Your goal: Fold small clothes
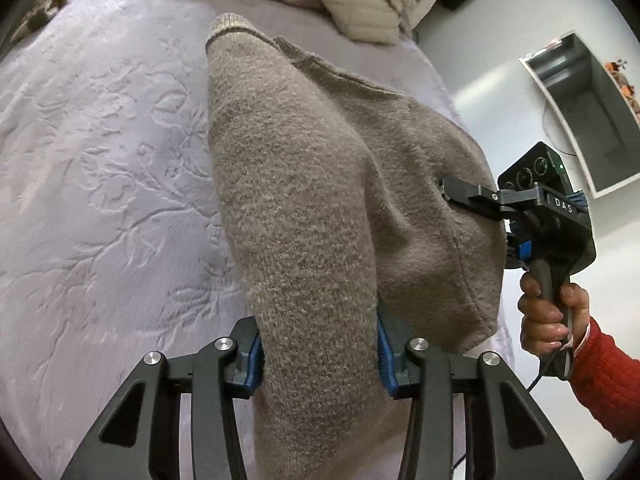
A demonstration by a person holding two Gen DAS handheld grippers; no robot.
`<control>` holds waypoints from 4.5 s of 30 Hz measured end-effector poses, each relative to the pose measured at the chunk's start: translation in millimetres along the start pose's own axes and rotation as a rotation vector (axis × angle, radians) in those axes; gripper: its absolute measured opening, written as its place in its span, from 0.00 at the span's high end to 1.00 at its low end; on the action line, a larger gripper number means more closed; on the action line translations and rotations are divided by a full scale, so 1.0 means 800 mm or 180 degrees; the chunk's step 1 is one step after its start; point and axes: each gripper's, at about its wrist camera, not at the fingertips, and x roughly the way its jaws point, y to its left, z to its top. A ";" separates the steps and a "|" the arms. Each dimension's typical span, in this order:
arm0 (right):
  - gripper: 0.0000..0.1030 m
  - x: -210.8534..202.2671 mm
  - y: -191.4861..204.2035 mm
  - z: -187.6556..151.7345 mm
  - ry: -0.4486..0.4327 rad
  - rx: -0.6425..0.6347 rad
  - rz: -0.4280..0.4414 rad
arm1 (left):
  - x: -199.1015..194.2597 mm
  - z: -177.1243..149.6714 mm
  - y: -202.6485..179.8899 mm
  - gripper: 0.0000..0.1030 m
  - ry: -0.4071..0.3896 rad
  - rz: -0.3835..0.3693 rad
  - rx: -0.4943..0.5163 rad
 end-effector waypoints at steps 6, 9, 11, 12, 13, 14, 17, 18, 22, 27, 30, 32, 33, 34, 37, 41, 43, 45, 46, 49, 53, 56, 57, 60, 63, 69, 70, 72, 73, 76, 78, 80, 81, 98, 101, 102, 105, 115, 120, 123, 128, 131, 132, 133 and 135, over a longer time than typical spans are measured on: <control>0.68 -0.001 0.050 -0.047 -0.0013 -0.0025 -0.0001 | -0.071 -0.035 0.023 0.56 -0.0037 -0.0140 0.0013; 0.68 0.010 0.076 -0.081 -0.0013 -0.0032 0.0025 | -0.109 -0.052 0.026 0.56 -0.0027 -0.0146 0.0064; 0.68 0.020 0.086 -0.104 0.0004 -0.0006 0.0054 | -0.132 -0.066 0.031 0.56 -0.0012 -0.0131 0.0090; 0.68 0.029 0.091 -0.117 0.0017 0.0019 0.0080 | -0.143 -0.074 0.035 0.56 -0.0004 -0.0117 0.0086; 0.68 0.037 0.095 -0.127 0.0030 0.0032 0.0094 | -0.153 -0.082 0.040 0.56 0.0002 -0.0104 0.0080; 0.68 0.046 0.099 -0.137 0.0047 0.0047 0.0102 | -0.162 -0.089 0.046 0.56 0.0014 -0.0083 0.0078; 0.68 0.080 0.101 -0.162 0.0113 0.0131 0.0113 | -0.179 -0.103 0.065 0.56 0.0069 -0.0001 0.0003; 0.68 0.095 0.098 -0.170 0.0145 0.0152 0.0105 | -0.182 -0.110 0.075 0.56 0.0090 0.0032 -0.0029; 0.68 0.148 0.078 -0.175 0.0240 0.0246 0.0008 | -0.171 -0.132 0.114 0.56 0.0122 0.0246 -0.0135; 0.68 0.199 0.029 -0.168 0.0376 0.0432 -0.0615 | -0.132 -0.143 0.149 0.55 0.0246 0.0970 -0.0178; 0.56 0.194 0.021 -0.162 0.0351 0.0399 -0.0960 | -0.143 -0.142 0.160 0.41 0.0121 0.1063 -0.0333; 0.40 0.184 0.027 -0.158 0.0343 0.0220 -0.1376 | -0.157 -0.143 0.161 0.27 0.0061 0.1226 -0.0341; 0.39 0.178 0.032 -0.158 0.0350 0.0103 -0.1500 | -0.163 -0.149 0.162 0.27 0.0035 0.1287 -0.0319; 0.35 0.171 0.036 -0.160 0.0369 0.0031 -0.1632 | -0.160 -0.143 0.152 0.27 0.0030 0.1327 -0.0310; 0.33 0.149 0.050 -0.170 0.0339 -0.0077 -0.1929 | -0.173 -0.151 0.159 0.26 0.0052 0.1352 -0.0372; 0.33 0.128 0.074 -0.202 0.0241 -0.0056 -0.1803 | -0.174 -0.169 0.163 0.02 0.0015 0.1518 -0.0372; 0.41 0.120 0.089 -0.223 0.0182 -0.0129 -0.1790 | -0.183 -0.176 0.161 0.02 -0.0002 0.1539 -0.0355; 0.58 0.130 0.115 -0.239 0.0197 -0.0324 -0.1769 | -0.182 -0.176 0.153 0.02 0.0008 0.1583 -0.0364; 0.59 0.136 0.125 -0.246 0.0223 -0.0421 -0.1757 | -0.181 -0.177 0.151 0.02 0.0033 0.1614 -0.0354; 0.59 0.159 0.144 -0.259 0.0313 -0.0619 -0.1774 | -0.178 -0.177 0.142 0.02 0.0098 0.1701 -0.0299; 0.60 0.196 0.142 -0.265 0.0442 -0.0816 -0.2019 | -0.177 -0.178 0.128 0.02 0.0151 0.1814 -0.0226; 0.80 0.201 0.097 -0.270 0.0587 -0.0635 -0.2200 | -0.176 -0.182 0.125 0.02 0.0199 0.1807 -0.0259; 0.85 0.197 0.090 -0.270 0.0573 -0.0602 -0.2205 | -0.176 -0.184 0.126 0.02 0.0221 0.1796 -0.0285; 0.99 0.183 0.074 -0.270 0.0515 -0.0476 -0.2142 | -0.175 -0.189 0.126 0.02 0.0284 0.1793 -0.0308; 0.99 0.166 0.069 -0.275 0.0533 -0.0367 -0.2109 | -0.175 -0.191 0.122 0.02 0.0313 0.1846 -0.0239; 0.93 0.125 0.076 -0.290 0.0456 -0.0200 -0.2099 | -0.180 -0.188 0.115 0.02 0.0255 0.1829 -0.0211; 0.93 0.118 0.078 -0.291 0.0426 -0.0171 -0.2114 | -0.180 -0.187 0.114 0.02 0.0242 0.1841 -0.0199; 0.93 0.104 0.080 -0.290 0.0382 -0.0144 -0.2162 | -0.181 -0.186 0.113 0.02 0.0231 0.1833 -0.0193; 0.93 0.101 0.082 -0.289 0.0372 -0.0139 -0.2177 | -0.182 -0.185 0.114 0.02 0.0234 0.1811 -0.0200; 0.90 0.101 0.090 -0.284 0.0347 -0.0143 -0.2258 | -0.182 -0.184 0.113 0.02 0.0243 0.1787 -0.0196; 0.77 0.106 0.100 -0.282 0.0339 -0.0167 -0.2296 | -0.182 -0.183 0.111 0.02 0.0258 0.1770 -0.0192; 0.30 0.114 0.108 -0.281 0.0336 -0.0180 -0.2311 | -0.182 -0.183 0.111 0.02 0.0272 0.1774 -0.0188; 0.24 0.116 0.113 -0.280 0.0312 -0.0206 -0.2321 | -0.182 -0.183 0.111 0.02 0.0281 0.1779 -0.0186; 0.00 0.138 0.174 -0.267 0.0181 -0.0397 -0.2743 | -0.204 -0.170 0.108 0.02 0.0148 0.1874 -0.0256; 0.00 0.141 0.178 -0.268 0.0151 -0.0386 -0.2843 | -0.209 -0.166 0.107 0.02 0.0110 0.1863 -0.0283; 0.00 0.142 0.178 -0.269 0.0147 -0.0362 -0.2836 | -0.210 -0.165 0.106 0.02 0.0105 0.1873 -0.0277; 0.00 0.144 0.176 -0.271 0.0164 -0.0327 -0.2853 | -0.208 -0.164 0.102 0.02 0.0121 0.1928 -0.0226; 0.00 0.143 0.172 -0.270 0.0149 -0.0271 -0.2901 | -0.207 -0.161 0.095 0.02 0.0139 0.1921 -0.0162; 0.00 0.144 0.171 -0.269 0.0145 -0.0261 -0.2908 | -0.206 -0.161 0.093 0.02 0.0137 0.1935 -0.0153; 0.00 0.145 0.171 -0.269 0.0151 -0.0277 -0.2928 | -0.205 -0.161 0.094 0.02 0.0144 0.1943 -0.0156; 0.00 0.147 0.173 -0.271 0.0149 -0.0288 -0.2950 | -0.205 -0.160 0.094 0.02 0.0154 0.1939 -0.0148; 0.00 0.149 0.174 -0.272 0.0147 -0.0296 -0.2964 | -0.204 -0.160 0.093 0.02 0.0167 0.1944 -0.0141; 0.00 0.149 0.174 -0.272 0.0148 -0.0300 -0.2968 | -0.204 -0.160 0.094 0.02 0.0169 0.1945 -0.0133; 0.00 0.149 0.174 -0.272 0.0149 -0.0301 -0.2972 | -0.204 -0.160 0.094 0.02 0.0168 0.1944 -0.0134; 0.00 0.149 0.175 -0.272 0.0140 -0.0314 -0.2987 | -0.204 -0.160 0.093 0.02 0.0167 0.1948 -0.0140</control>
